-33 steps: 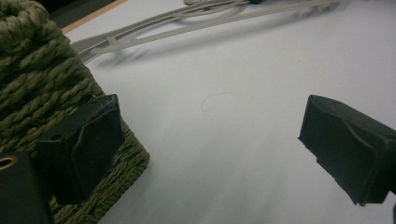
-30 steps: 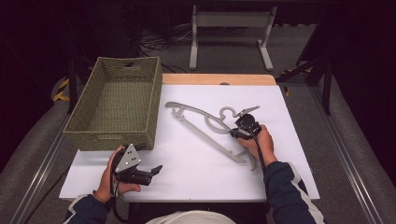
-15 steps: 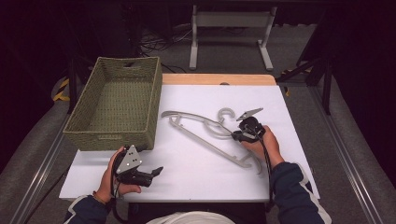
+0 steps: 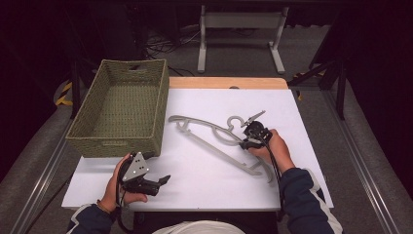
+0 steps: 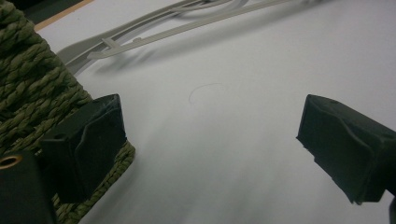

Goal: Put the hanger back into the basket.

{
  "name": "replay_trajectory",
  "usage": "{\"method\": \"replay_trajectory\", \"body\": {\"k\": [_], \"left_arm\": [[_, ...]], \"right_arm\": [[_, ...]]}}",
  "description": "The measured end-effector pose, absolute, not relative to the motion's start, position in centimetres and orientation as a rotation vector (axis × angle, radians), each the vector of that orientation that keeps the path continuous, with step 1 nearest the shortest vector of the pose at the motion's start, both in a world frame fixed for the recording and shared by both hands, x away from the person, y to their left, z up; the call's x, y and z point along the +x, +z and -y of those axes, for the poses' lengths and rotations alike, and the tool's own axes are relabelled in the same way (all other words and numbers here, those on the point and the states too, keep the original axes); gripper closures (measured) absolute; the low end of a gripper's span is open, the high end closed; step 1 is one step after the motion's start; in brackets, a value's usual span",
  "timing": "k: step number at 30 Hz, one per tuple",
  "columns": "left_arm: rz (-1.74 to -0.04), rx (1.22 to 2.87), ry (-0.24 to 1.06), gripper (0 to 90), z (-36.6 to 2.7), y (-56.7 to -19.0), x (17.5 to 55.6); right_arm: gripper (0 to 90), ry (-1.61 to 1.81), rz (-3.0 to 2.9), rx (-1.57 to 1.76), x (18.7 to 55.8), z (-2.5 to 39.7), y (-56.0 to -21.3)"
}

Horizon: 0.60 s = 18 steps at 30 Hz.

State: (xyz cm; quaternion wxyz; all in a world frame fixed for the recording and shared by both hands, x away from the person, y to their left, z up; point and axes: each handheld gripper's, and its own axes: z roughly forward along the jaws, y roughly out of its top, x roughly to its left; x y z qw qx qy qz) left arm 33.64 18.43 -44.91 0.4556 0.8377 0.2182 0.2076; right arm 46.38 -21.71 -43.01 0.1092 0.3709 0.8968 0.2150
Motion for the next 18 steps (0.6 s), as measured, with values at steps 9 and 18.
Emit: {"method": "replay_trajectory", "body": {"k": [9,18], "left_arm": [[-0.538,2.078,0.503,8.3,-17.9,-45.0,33.7],[-0.535,2.07,0.501,8.3,-18.1,-45.0,33.8]], "right_arm": [[82.4,0.636,-2.602,1.032,45.8,21.4,-43.2],[82.5,0.668,-2.455,0.924,44.6,21.9,-41.9]]}}
